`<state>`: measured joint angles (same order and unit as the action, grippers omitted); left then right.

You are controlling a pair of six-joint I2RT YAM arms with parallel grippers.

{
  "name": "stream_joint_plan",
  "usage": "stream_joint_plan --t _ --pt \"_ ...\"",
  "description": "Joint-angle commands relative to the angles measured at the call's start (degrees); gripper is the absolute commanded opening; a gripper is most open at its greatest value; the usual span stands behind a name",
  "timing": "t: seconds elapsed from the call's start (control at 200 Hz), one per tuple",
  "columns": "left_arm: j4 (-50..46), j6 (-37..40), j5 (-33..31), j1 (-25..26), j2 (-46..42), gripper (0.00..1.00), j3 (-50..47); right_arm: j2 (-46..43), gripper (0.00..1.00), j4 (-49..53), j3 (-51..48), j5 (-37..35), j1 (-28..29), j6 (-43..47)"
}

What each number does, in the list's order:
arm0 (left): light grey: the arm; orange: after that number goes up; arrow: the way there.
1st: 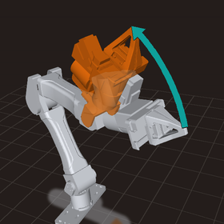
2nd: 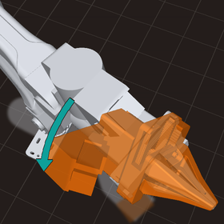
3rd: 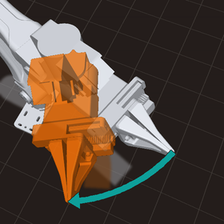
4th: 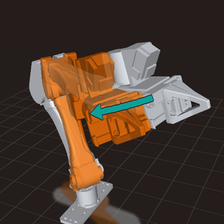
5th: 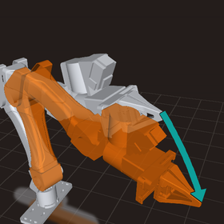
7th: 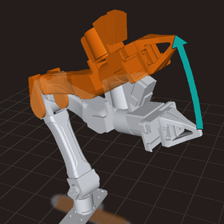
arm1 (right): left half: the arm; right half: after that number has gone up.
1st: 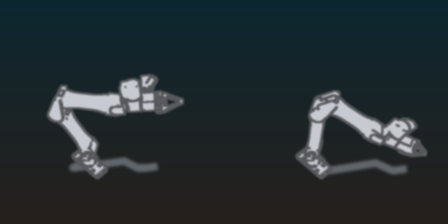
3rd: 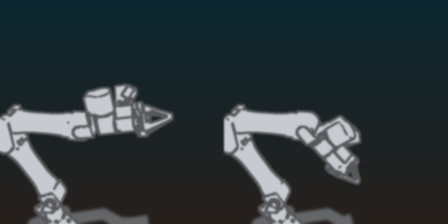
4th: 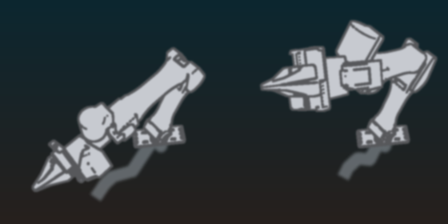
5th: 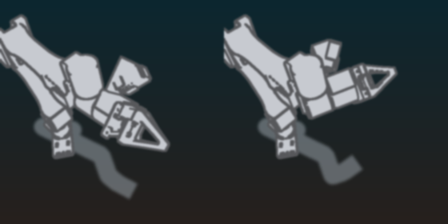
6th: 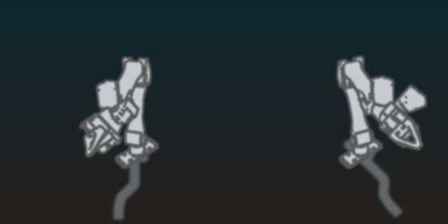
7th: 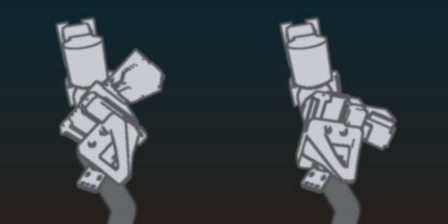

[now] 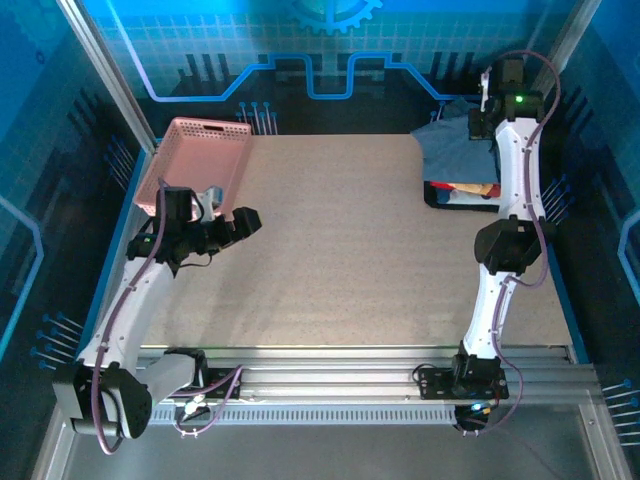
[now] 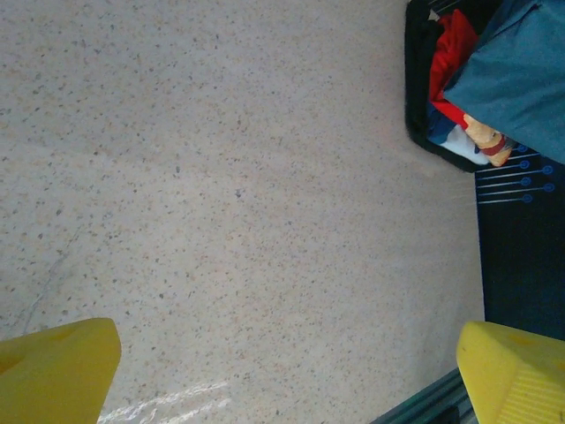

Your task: Fold and stack the t-shirts

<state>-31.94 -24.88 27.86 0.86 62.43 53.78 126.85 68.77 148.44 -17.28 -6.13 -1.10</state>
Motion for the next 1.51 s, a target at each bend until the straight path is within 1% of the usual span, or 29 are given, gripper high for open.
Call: stream_joint_plan --t 0.0,0.145,0.17,0.27,0.475,0.675,0.705,0.75,0.775,0.815,0.855,0.88,0.895,0.955,1.016,1.056,1.121,1.181,1.236,1.316,1.336,1.396,1.426,1.441,1.451,1.501 --pt "-3.47 2.37 -1.42 -0.27 0.93 0.99 2.24 3.4 0.0 -0.91 -0.44 0.56 -2.48 0.04" --pt "-4.61 2.58 -2.4 -0.25 2.28 0.99 3.07 6.13 0.0 -1.88 0.95 0.6 -4.53 0.0" --pt "-4.78 2.53 -2.52 -0.29 2.55 0.99 3.09 7.97 0.0 -1.96 1.53 0.94 -4.88 -0.19" --pt "-5.4 2.16 -2.9 -0.25 3.3 0.99 3.43 10.47 0.0 -2.4 3.23 1.11 -6.5 -0.28" --pt "-6.46 1.65 -5.08 -0.27 3.69 0.99 4.65 15.65 0.0 -3.16 7.77 3.3 -9.84 -1.5" --pt "-7.15 1.46 -7.0 -0.25 3.6 0.99 4.69 19.94 0.0 -5.08 11.68 5.47 -11.45 -2.41" --pt "-7.23 1.42 -7.18 -0.25 3.57 0.99 4.67 20.48 0.01 -5.49 12.16 5.94 -11.54 -2.63" --pt "-7.43 1.4 -7.57 -0.25 3.57 0.99 4.67 21.08 0.08 -6.53 12.29 6.19 -11.62 -2.74" --pt "-7.43 1.33 -7.76 -0.25 3.57 0.99 4.59 21.28 0.14 -7.2 12.23 6.48 -11.71 -3.13" --pt "-7.53 1.34 -8.21 -0.25 3.65 0.99 4.43 21.73 0.27 -8.41 12.36 7.19 -11.79 -3.76" --pt "-7.7 1.25 -8.59 -0.25 3.66 0.99 4.32 21.98 0.47 -9.56 12.56 8.12 -11.75 -4.65" --pt "-7.7 1.1 -8.69 -0.25 3.74 0.99 4.24 21.85 0.57 -10.41 12.59 8.49 -11.75 -5.34" --pt "-7.62 1.08 -8.65 -0.25 3.82 0.99 4.16 21.74 0.61 -10.79 12.5 8.63 -11.65 -5.73" --pt "-7.31 0.71 -8.61 -0.25 3.92 0.99 3.97 21.14 0.71 -11.61 12.99 9.35 -11.58 -7.28" --pt "-6.42 0.18 -8.18 -0.25 4.01 0.99 3.79 19.67 0.75 -10.99 12.5 9.28 -11.68 -8.71" --pt "-5.55 -0.15 -7.86 -0.25 4.01 0.99 3.62 17.83 0.77 -11.17 9.39 8.41 -11.71 -9.66" --pt "-4.3 -0.38 -7.4 -0.25 4.14 0.99 3.61 12.89 0.78 -12.4 1.19 10.4 -12.34 -12.27" --pt "-3.06 -0.67 -6.96 -0.25 4.39 0.99 3.38 6.98 0.79 -16.03 -9.46 11.5 -13.26 -14.91" --pt "-1.78 -0.63 -6.06 -0.25 4.62 0.99 3.11 -0.48 0.8 -21.34 -20.44 14.18 -14.54 -17.91" --pt "-0.41 -0.59 -5.8 -0.25 4.96 0.99 2.88 -9.67 0.87 -29.19 -34.65 18.47 -16.58 -21.95" --pt "0.18 -0.6 -5.49 -0.25 4.98 0.99 2.68 -11.66 0.9 -30.53 -37.39 19.63 -17.06 -22.8" --pt "1.93 -0.42 -5.19 -0.25 4.84 0.99 2.1 -17.29 0.91 -33.98 -45.6 22.05 -18.49 -24.51" --pt "2.73 -0.38 -5.4 -0.25 4.73 0.99 1.82 -20.1 0.92 -35.59 -49.52 22.72 -18.96 -24.9" --pt "3.1 -0.38 -5.55 -0.25 4.72 0.99 1.65 -21.54 0.98 -36.47 -51.43 22.8 -19.12 -24.92" --pt "3.29 -0.31 -5.76 -0.25 4.71 0.99 1.61 -22.43 1.0 -37.03 -52.64 22.81 -19.21 -24.87" --pt "4.32 -0.02 -6.07 -0.34 4.87 0.99 1.25 -26.62 1.0 -39.16 -57.79 22.04 -19.59 -24.21"
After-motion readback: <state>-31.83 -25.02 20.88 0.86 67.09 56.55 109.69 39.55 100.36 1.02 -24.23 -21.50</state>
